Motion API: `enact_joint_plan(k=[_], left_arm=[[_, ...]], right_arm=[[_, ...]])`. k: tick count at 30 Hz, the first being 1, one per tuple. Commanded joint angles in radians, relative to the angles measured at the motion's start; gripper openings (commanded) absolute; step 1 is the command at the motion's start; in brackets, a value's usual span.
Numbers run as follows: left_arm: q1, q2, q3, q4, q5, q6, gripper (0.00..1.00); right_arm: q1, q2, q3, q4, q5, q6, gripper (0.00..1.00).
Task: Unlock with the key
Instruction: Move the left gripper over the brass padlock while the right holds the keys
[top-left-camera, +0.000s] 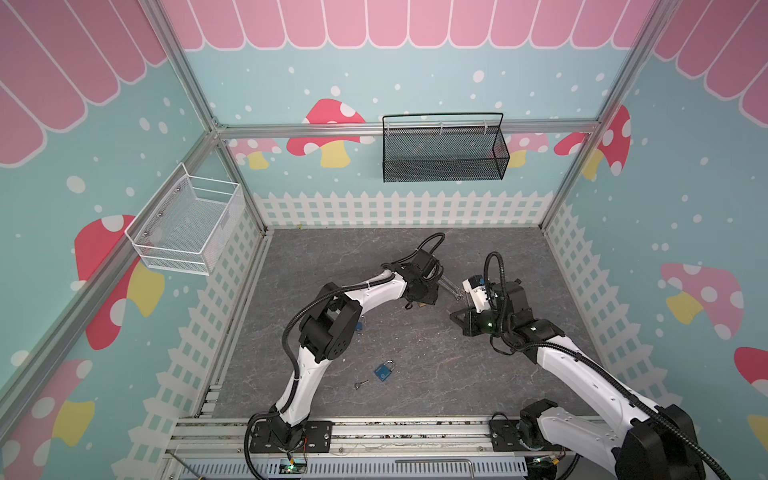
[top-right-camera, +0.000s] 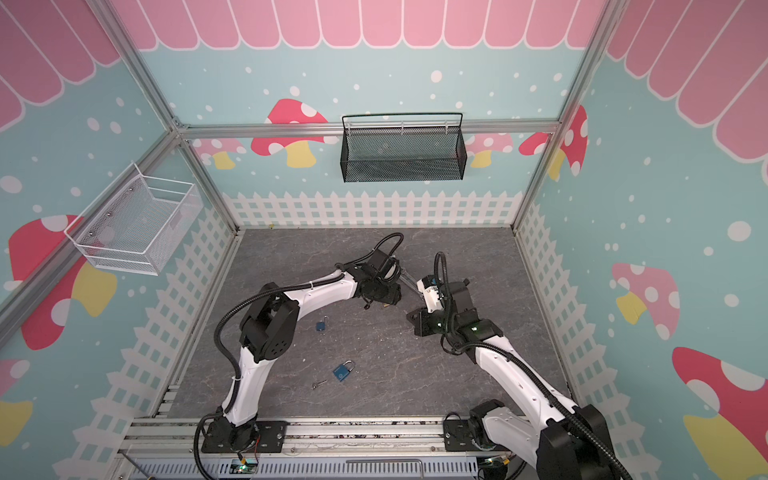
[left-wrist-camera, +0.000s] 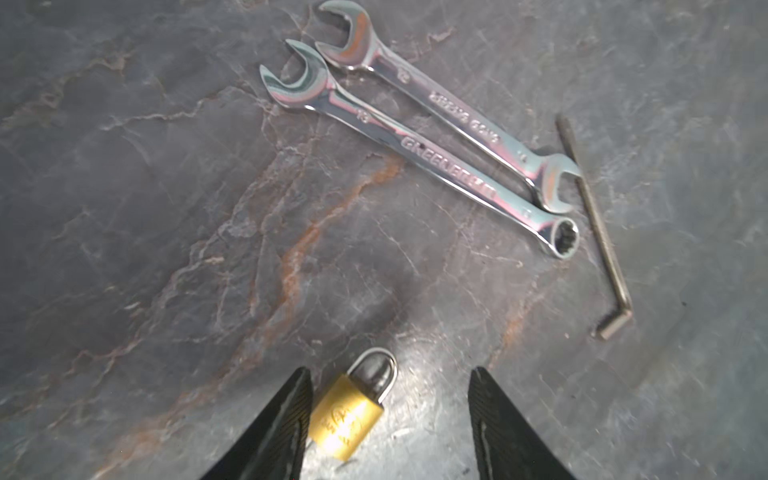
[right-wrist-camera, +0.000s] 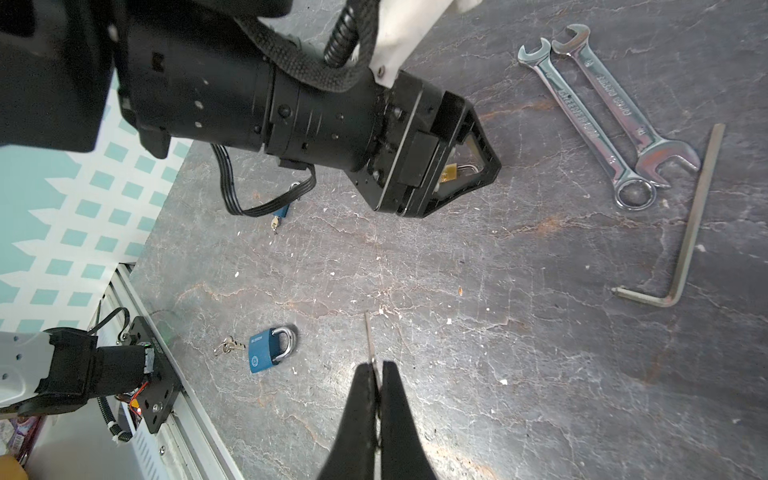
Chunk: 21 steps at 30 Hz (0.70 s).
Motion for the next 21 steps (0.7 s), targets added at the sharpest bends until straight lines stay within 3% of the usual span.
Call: enact_joint_plan(k=[1,8,21], left_arm=[[-0.007,0.042,0.075,-0.081,-0.061,-0.018,0.6],[-0.012,0.094,0.143,-0.148,-0.058,-0.043,0.6],[-0.062,0.127,0.193,-0.262,-0.172,-0.094,0.54]], right_arm=[[-0.002,0.014,-0.005,0.008,0.005,-0.019,0.0],[-0.004,0.012,-0.003,0.012,0.008,-0.028,0.0],[-0.004,0.0,-0.011,0.012,0.003,-0.043,0.0]])
